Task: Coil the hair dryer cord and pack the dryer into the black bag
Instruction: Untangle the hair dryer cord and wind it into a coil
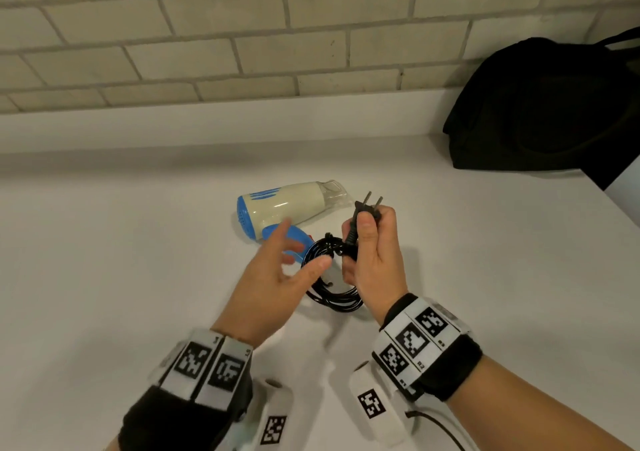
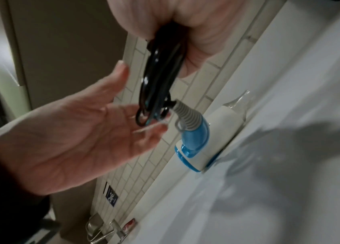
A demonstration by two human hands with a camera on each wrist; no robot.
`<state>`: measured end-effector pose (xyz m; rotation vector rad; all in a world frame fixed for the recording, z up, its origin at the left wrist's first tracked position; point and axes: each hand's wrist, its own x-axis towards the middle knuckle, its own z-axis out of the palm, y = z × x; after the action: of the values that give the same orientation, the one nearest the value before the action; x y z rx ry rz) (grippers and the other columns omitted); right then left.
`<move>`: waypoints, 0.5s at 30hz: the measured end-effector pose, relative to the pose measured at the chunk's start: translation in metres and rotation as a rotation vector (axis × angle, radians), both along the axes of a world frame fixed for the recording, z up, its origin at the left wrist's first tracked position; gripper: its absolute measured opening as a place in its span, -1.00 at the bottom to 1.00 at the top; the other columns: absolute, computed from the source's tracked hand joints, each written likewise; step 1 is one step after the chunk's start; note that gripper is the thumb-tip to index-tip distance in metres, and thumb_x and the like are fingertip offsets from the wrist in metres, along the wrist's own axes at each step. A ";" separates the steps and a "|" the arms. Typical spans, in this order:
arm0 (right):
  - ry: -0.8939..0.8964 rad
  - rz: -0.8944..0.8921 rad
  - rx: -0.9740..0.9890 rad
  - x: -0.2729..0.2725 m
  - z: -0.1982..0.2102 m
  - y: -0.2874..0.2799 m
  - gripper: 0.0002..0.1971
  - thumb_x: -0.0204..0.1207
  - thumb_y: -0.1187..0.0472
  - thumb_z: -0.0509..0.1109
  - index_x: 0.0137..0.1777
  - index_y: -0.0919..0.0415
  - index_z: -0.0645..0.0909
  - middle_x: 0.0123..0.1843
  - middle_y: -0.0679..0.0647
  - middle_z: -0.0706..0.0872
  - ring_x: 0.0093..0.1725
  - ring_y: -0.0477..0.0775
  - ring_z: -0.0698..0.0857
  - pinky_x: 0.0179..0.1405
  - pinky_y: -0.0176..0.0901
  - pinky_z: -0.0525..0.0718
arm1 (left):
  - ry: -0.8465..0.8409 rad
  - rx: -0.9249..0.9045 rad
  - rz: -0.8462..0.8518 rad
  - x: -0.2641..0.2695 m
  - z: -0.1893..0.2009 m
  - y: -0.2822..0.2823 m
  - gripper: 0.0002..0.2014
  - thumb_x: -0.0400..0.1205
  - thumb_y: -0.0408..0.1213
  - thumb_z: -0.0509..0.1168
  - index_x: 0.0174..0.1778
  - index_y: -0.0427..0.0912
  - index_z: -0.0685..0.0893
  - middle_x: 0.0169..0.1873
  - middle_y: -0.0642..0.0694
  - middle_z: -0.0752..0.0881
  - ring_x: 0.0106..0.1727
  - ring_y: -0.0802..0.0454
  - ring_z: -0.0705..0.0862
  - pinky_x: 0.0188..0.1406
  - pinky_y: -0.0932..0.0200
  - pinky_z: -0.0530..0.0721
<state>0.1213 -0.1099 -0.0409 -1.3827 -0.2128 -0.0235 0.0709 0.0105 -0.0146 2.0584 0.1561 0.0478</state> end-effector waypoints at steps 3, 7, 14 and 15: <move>-0.031 0.007 -0.029 -0.002 -0.001 0.002 -0.89 0.56 -0.02 0.10 -0.15 -0.06 0.33 -0.28 0.06 0.49 -0.62 -0.26 0.43 -0.65 -0.55 0.34 | 0.007 0.011 -0.158 0.008 -0.011 -0.006 -0.52 0.63 -0.22 0.13 0.49 0.00 0.20 -0.13 0.18 0.60 -0.10 0.41 0.57 -0.15 0.69 0.47; 0.006 0.033 -0.059 -0.003 0.014 -0.008 -0.85 0.63 0.19 0.10 -0.18 0.02 0.39 -0.35 0.04 0.52 -0.63 -0.19 0.52 -0.68 -0.36 0.51 | -0.112 0.050 -0.301 0.004 -0.021 -0.010 -0.49 0.66 -0.27 0.04 0.38 0.33 -0.01 0.03 0.10 0.50 0.02 0.28 0.53 0.16 0.54 0.40; -0.409 -0.027 -0.578 -0.006 0.022 -0.020 -0.62 0.40 -0.15 0.10 -0.04 0.10 0.56 -0.25 -0.29 0.51 -0.17 -0.11 0.47 -0.12 -0.31 0.43 | -0.249 -0.040 -0.178 0.008 -0.030 -0.018 -0.66 0.68 -0.28 0.00 0.16 0.35 0.29 0.06 0.19 0.56 0.08 0.44 0.53 0.13 0.46 0.47; -0.506 -0.024 -0.604 -0.010 0.023 -0.021 -0.65 0.43 -0.12 0.12 -0.03 0.11 0.55 -0.23 -0.28 0.50 -0.20 -0.14 0.42 -0.15 -0.32 0.40 | -0.232 -0.063 -0.139 0.010 -0.030 -0.018 -0.69 0.68 -0.32 0.00 0.12 0.29 0.33 -0.04 0.24 0.56 -0.03 0.50 0.55 0.05 0.51 0.48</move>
<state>0.1109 -0.1308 -0.0180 -1.9662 -0.6663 -0.3560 0.0805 -0.0076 -0.0443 1.9786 -0.1273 0.1925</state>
